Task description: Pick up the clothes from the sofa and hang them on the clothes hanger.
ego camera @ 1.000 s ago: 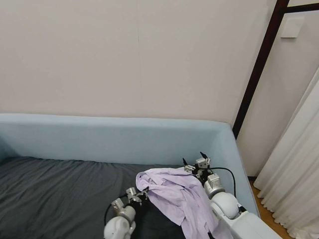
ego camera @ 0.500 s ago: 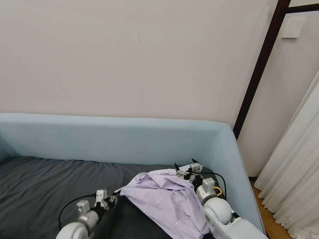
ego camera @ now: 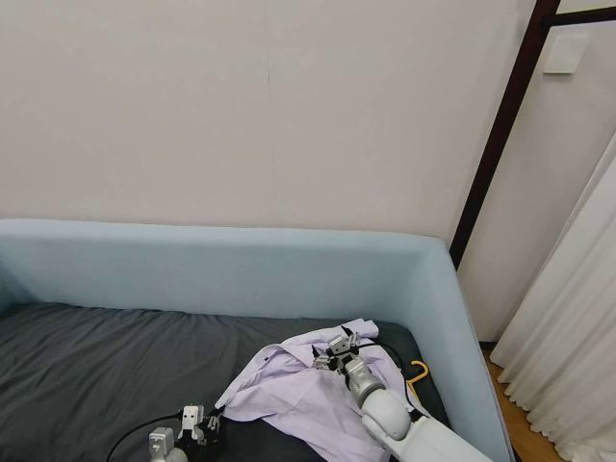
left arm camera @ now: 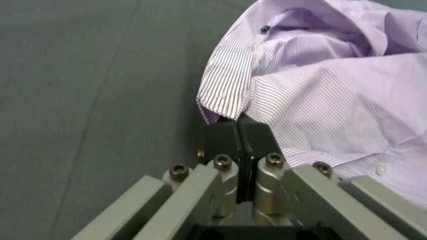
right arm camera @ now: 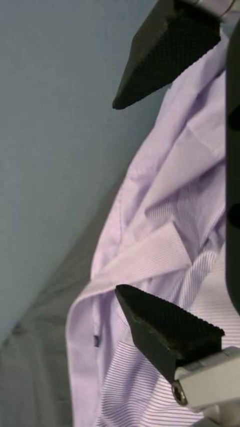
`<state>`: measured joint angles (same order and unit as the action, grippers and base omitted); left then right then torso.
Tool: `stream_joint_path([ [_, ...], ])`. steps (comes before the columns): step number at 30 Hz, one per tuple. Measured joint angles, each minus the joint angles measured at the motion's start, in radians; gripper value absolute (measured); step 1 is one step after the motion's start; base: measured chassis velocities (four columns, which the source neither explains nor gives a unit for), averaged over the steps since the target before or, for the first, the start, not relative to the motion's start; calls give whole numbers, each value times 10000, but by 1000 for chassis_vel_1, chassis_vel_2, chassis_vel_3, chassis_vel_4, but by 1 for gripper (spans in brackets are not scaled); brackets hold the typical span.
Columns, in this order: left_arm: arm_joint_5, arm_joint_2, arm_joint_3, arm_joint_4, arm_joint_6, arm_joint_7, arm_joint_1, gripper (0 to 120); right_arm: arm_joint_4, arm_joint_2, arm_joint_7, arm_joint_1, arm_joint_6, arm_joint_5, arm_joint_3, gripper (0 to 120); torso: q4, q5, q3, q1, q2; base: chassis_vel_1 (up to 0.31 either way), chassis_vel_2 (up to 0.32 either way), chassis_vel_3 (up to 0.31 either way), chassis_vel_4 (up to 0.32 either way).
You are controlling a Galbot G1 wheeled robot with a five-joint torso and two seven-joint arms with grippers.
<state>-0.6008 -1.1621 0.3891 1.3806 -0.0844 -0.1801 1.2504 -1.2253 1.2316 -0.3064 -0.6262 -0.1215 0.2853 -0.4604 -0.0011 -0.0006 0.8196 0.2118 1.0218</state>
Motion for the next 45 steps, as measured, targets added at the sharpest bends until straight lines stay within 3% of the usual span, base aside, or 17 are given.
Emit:
stream_joint_path([
  [4, -25, -49, 112, 182, -30, 43, 123, 0, 1360, 1103, -631, 136, -83, -527, -102, 100, 1, -2, 0, 0, 0, 0, 0, 0, 0],
  [9, -70, -46, 234, 315, -46, 91, 225, 0, 2588, 1931, -696, 85, -86, -1457, 342, 100, 0, -1, 0, 0, 0, 0, 0, 0, 0],
  [26, -284, 3, 283, 528, -98, 288, 261, 0, 4300, 2787, -99, 263, -491, -2313, 1307, 100, -1, 0, 0, 0, 1, 0, 0, 0, 0],
  [39, -291, 6, 202, 437, -101, 343, 144, 0, 4282, 2911, -196, 328, -294, -1299, 1566, 57, 0, 0, 0, 0, 0, 0, 0, 0, 0],
  [45, -293, -8, 142, 341, -100, 353, 59, 0, 4221, 2771, -446, 287, -478, -1439, 1595, 31, 0, 1, 0, 1, 0, 0, 0, 0, 0],
])
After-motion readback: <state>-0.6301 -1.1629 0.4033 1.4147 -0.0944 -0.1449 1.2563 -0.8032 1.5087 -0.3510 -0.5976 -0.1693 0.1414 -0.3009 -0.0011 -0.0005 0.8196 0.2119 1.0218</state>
